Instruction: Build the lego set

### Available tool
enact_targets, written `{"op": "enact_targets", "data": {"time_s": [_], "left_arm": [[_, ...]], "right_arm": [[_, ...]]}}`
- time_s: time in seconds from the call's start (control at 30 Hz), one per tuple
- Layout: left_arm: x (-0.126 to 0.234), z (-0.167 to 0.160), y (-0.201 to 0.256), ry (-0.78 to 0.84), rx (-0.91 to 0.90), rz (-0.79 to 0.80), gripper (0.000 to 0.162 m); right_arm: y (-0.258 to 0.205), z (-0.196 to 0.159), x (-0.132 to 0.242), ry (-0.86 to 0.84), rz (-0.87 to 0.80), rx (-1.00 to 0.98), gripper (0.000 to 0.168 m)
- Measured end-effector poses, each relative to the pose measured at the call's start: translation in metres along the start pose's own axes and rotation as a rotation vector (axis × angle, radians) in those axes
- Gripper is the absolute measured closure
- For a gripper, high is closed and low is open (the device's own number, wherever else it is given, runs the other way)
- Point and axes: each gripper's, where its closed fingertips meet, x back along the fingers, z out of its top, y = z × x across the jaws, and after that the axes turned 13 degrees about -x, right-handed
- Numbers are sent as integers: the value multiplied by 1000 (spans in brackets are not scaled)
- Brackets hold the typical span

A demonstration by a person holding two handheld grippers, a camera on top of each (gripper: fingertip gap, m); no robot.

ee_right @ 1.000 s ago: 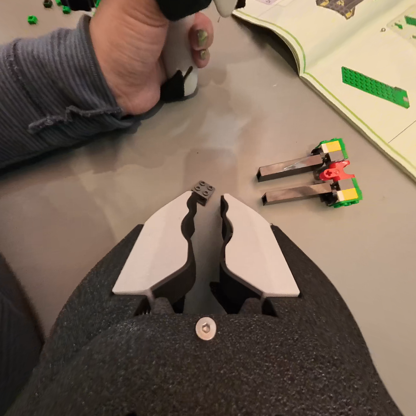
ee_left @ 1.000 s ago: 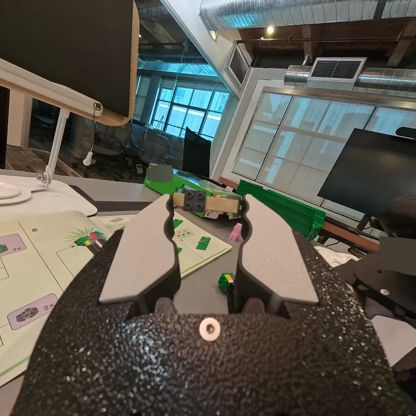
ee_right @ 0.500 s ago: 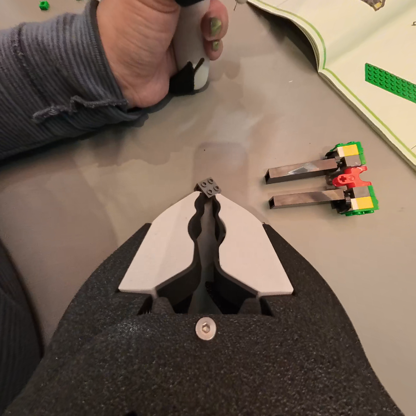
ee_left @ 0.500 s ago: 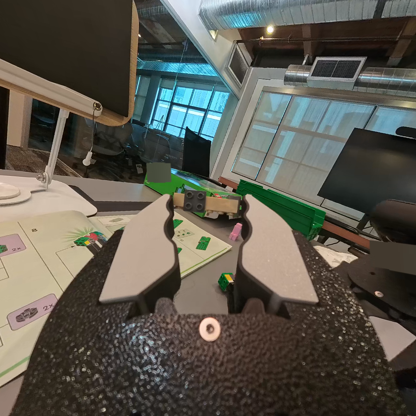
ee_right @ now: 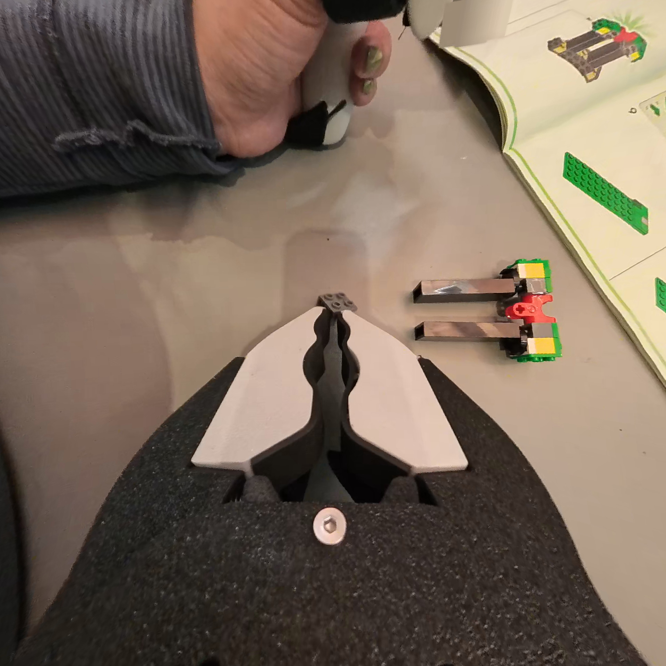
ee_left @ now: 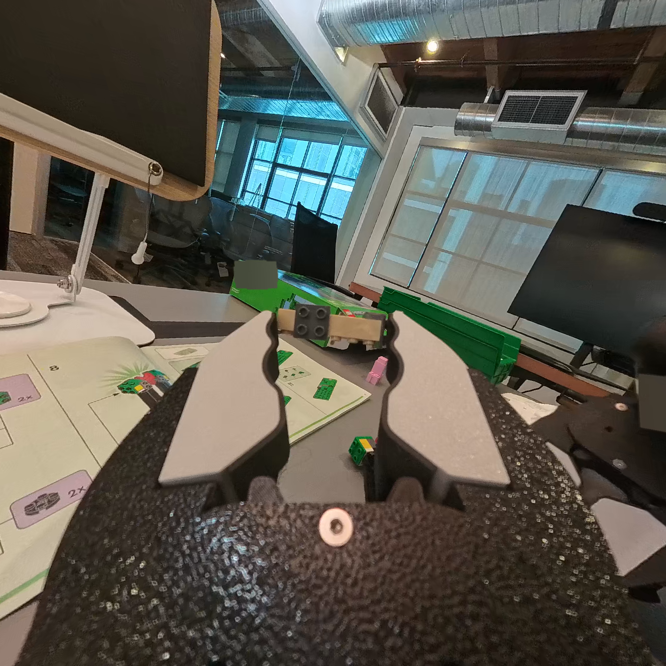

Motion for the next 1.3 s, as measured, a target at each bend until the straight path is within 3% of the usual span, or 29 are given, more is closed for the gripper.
{"op": "enact_targets", "data": {"time_s": [0.13, 0.33, 0.57, 0.67, 0.87, 0.93, 1.0, 1.1, 1.2, 1.3], "left_arm": [[0, 0, 0, 0, 1, 0, 105], [0, 0, 0, -2, -1, -1, 105], [-1, -1, 1, -5, 0, -5, 105], [-1, 0, 0, -2, 6, -4, 105], [-2, -2, 4, -14, -8, -22, 105], [-2, -2, 5, -18, -17, -26, 105], [-3, -3, 5, -19, -19, -26, 105], [-2, -2, 4, -15, -13, -23, 105], [-1, -1, 3, -6, -6, -17, 105], [0, 0, 5, 7, 7, -22, 105]], "right_arm": [[4, -1, 1, -6, -52, -10, 158], [5, -5, -5, -54, -14, -229, 137], [4, -1, -11, -90, -28, -225, 149], [-1, -3, -10, -146, 35, -50, 150], [-24, -30, 16, -204, 501, 698, 150], [-23, -38, 19, -247, 570, 817, 149], [-21, -40, 21, -339, 602, 816, 148], [-18, -37, 21, -388, 566, 785, 127], [-21, -21, 24, -280, 473, 643, 127], [-10, -2, 22, -112, 200, 359, 137]]}}
